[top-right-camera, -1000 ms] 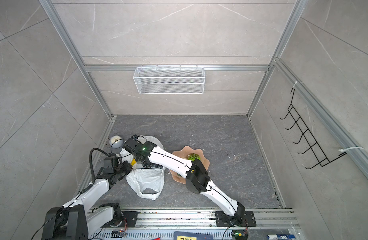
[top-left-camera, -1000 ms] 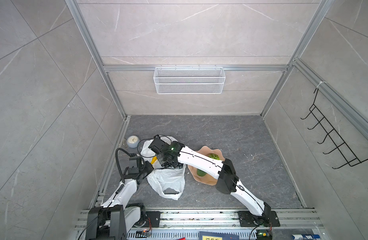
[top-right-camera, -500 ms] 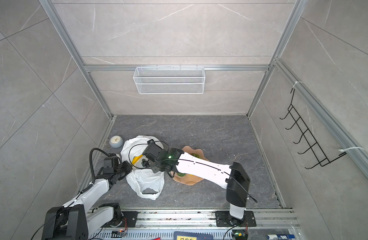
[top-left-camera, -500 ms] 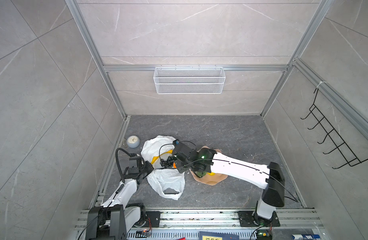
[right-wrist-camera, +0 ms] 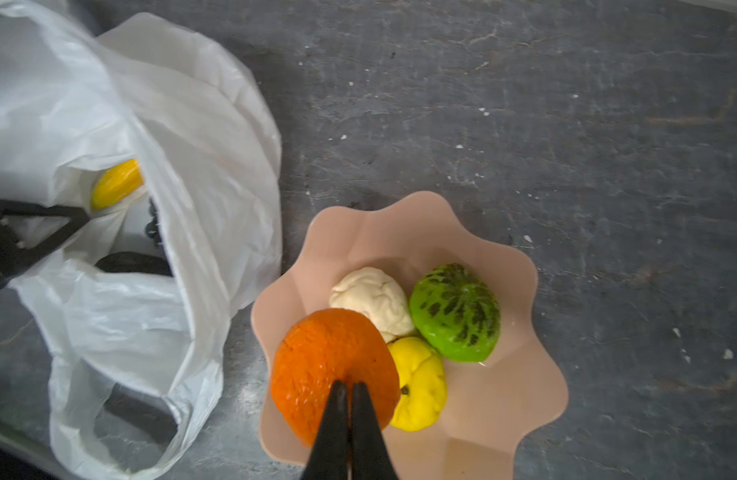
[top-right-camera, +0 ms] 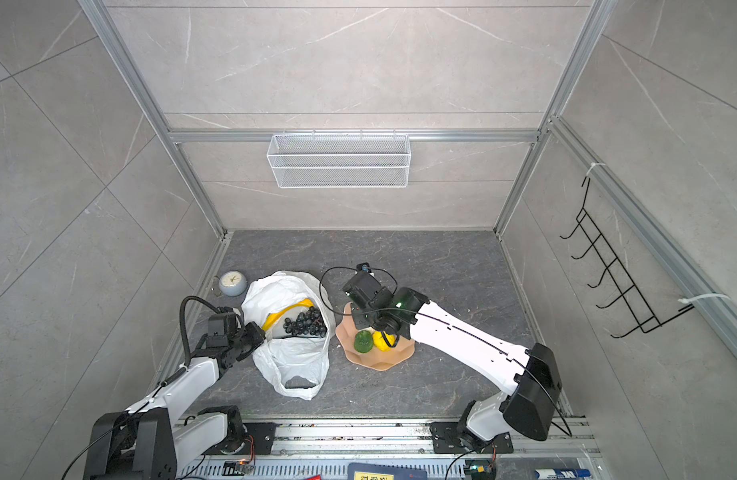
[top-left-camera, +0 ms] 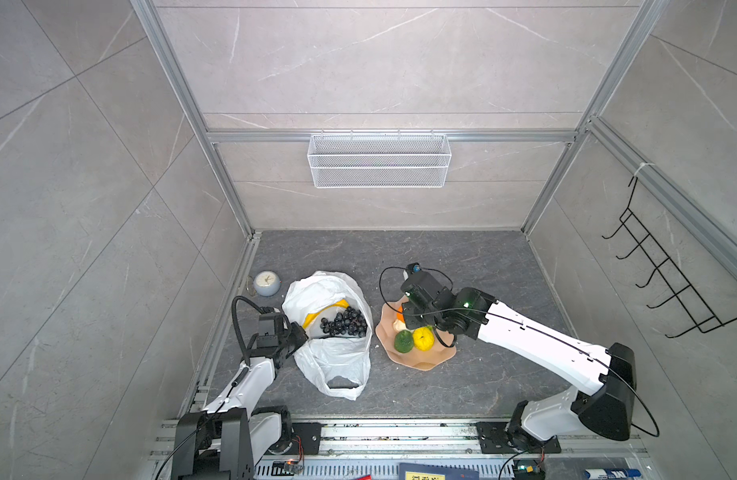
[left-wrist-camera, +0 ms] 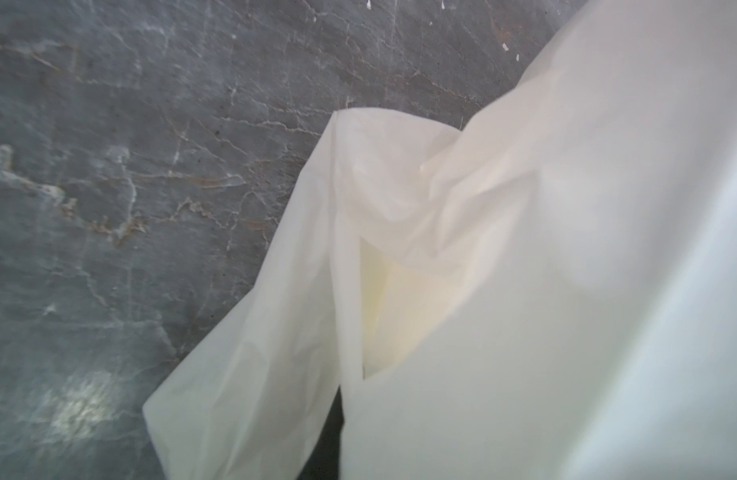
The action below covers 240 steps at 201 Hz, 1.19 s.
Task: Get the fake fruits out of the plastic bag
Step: 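Lift the orange out and place it on top of the bowl fruits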
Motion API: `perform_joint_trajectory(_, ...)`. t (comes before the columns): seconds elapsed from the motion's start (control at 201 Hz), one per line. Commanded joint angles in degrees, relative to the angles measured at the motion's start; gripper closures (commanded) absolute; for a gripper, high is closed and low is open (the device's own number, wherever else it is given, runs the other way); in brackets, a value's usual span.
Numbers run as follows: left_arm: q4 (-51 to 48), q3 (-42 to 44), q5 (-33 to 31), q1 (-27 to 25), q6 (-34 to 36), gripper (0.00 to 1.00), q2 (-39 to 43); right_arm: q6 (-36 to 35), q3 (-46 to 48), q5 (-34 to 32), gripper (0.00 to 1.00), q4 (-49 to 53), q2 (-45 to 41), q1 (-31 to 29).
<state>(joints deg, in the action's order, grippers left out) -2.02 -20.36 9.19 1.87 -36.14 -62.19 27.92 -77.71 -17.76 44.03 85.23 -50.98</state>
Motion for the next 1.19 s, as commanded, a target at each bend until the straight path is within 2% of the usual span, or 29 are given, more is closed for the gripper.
perform_joint_trajectory(0.0,1.31,-1.35,0.13,-0.27,1.56,0.88,0.61,-2.72,-2.31,-1.02,1.0,1.14,4.16,3.63)
perform_joint_trajectory(0.144,1.2,-1.26,0.29,-0.28,1.59,0.88,0.88,-4.35,-8.08,-0.22,1.0,2.37,11.69,7.39)
perform_joint_trajectory(0.418,1.24,-1.28,0.57,-0.27,1.58,0.88,0.67,-5.43,-15.41,-0.44,1.0,4.49,21.67,9.32)
perform_joint_trajectory(0.717,1.34,-1.35,0.56,-0.28,1.57,0.88,0.39,-4.99,-16.78,-1.4,0.99,6.31,26.69,9.32)
perform_joint_trajectory(0.911,1.33,-1.31,0.57,-0.28,1.53,0.88,0.43,-5.07,-16.24,-1.4,0.91,6.04,27.45,9.32)
perform_joint_trajectory(1.19,1.34,-1.17,0.57,-0.24,1.95,0.89,1.34,-5.35,-14.66,-1.96,0.63,5.24,24.2,9.08)
